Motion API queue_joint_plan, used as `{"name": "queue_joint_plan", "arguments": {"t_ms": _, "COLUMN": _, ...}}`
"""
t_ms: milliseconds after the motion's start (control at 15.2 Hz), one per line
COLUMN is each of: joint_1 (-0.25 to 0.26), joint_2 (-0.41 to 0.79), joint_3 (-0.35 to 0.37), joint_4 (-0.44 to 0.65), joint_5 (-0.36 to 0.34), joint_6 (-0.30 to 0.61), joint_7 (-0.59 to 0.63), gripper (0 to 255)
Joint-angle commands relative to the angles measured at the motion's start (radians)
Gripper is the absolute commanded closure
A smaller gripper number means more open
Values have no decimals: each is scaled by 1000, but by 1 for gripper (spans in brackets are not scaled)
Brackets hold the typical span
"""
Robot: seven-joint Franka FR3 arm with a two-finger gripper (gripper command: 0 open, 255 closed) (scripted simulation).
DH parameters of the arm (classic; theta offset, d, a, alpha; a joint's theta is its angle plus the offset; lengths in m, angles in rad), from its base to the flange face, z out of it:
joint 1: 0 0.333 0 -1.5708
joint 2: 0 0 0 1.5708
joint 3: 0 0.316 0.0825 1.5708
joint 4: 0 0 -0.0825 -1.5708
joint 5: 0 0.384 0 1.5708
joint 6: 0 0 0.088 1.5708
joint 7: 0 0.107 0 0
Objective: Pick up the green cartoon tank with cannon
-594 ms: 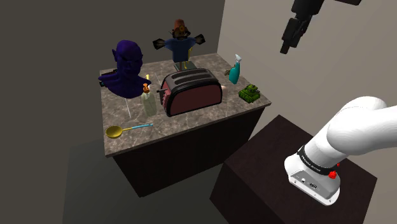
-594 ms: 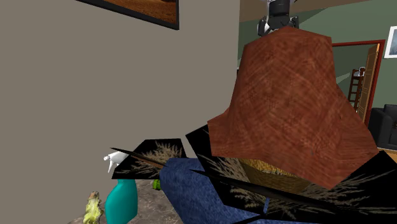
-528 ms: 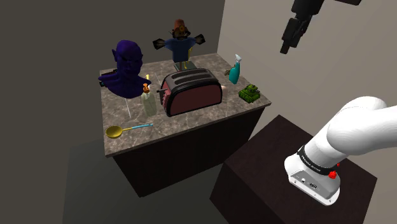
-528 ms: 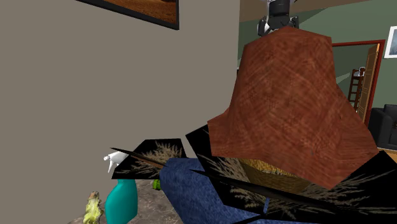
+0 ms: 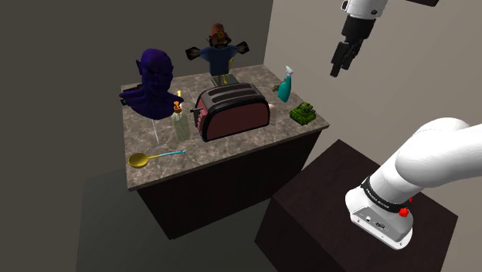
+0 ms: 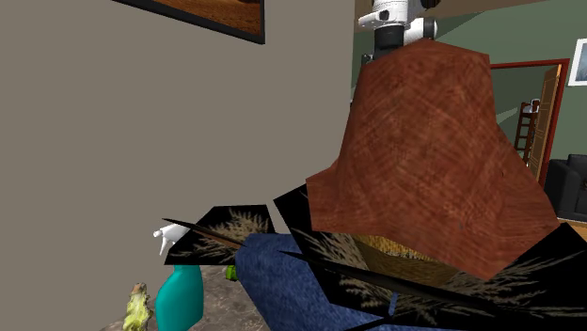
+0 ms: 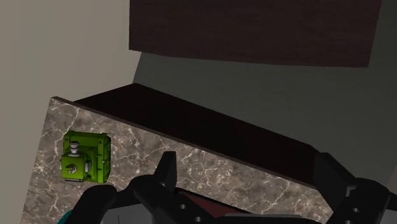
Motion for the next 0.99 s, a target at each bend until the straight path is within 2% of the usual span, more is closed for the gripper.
{"name": "queue_joint_plan", "arguments": {"t_ms": 0, "joint_1": -10, "joint_2": 30, "joint_3": -27, "joint_4": -25, "joint_5": -13, "joint_6": 61, "joint_7": -26, "gripper": 0}}
{"name": "queue_joint_plan", "arguments": {"t_ms": 528, "joint_1": -41, "joint_2": 229, "joint_3": -141, "joint_4": -61, "joint_5": -38, "joint_6": 311, "joint_7": -134, "gripper": 0}}
{"name": "queue_joint_plan", "arguments": {"t_ms": 924, "joint_1": -50, "joint_2": 429, "joint_3": -224, "joint_4": -29, "joint_5": -5, "joint_6": 485, "joint_7": -235, "gripper": 0}}
